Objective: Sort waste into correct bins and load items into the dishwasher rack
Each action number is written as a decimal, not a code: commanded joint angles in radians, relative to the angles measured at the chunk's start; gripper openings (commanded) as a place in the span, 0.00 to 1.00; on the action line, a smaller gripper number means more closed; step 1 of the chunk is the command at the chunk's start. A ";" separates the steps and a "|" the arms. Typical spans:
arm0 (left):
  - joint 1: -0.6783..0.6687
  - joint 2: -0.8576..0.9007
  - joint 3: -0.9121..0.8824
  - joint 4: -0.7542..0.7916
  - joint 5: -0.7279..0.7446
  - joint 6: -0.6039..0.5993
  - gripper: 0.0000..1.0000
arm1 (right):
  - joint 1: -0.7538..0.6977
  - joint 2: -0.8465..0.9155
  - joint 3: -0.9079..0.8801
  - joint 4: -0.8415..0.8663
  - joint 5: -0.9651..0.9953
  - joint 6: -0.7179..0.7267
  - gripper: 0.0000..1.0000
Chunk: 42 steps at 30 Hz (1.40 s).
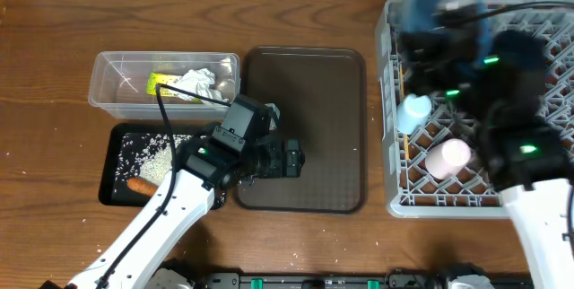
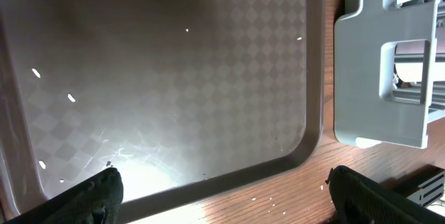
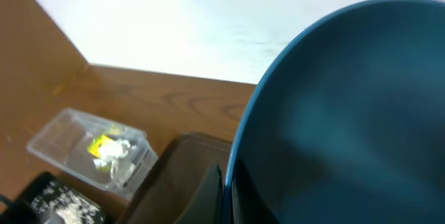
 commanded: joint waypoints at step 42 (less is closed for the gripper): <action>0.001 0.000 -0.003 -0.003 -0.009 -0.013 0.96 | -0.896 0.684 0.024 0.609 -1.107 0.646 0.01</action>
